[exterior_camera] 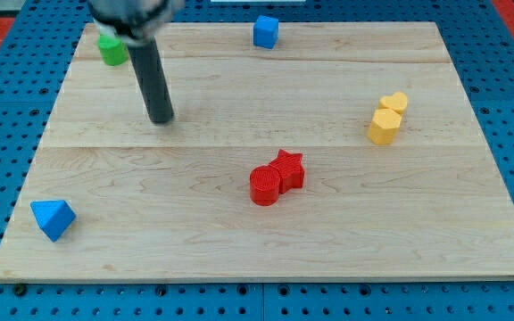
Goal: Push the blue triangle bottom left to the green blocks
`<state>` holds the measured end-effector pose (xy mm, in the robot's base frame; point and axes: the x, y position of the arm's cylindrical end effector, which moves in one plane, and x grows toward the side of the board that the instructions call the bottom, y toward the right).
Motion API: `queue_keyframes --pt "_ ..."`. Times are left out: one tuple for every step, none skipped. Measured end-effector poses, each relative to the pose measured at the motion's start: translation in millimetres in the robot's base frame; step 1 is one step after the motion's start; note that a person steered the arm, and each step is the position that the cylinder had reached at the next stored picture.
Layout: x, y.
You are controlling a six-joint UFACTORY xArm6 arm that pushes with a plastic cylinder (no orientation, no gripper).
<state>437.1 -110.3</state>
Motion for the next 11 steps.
queue_keyframes --pt "102.8 18.3" --pt "132.5 -25.8" --pt "138.7 -66.9" --pt "145.2 -96.9" --pt "128.1 -133.2" --pt "100.6 -133.5" --pt "101.7 -133.5" --pt "118.9 -147.2" --pt "97.7 -155.6" --pt "70.0 -151.0" --pt "45.4 -150.6"
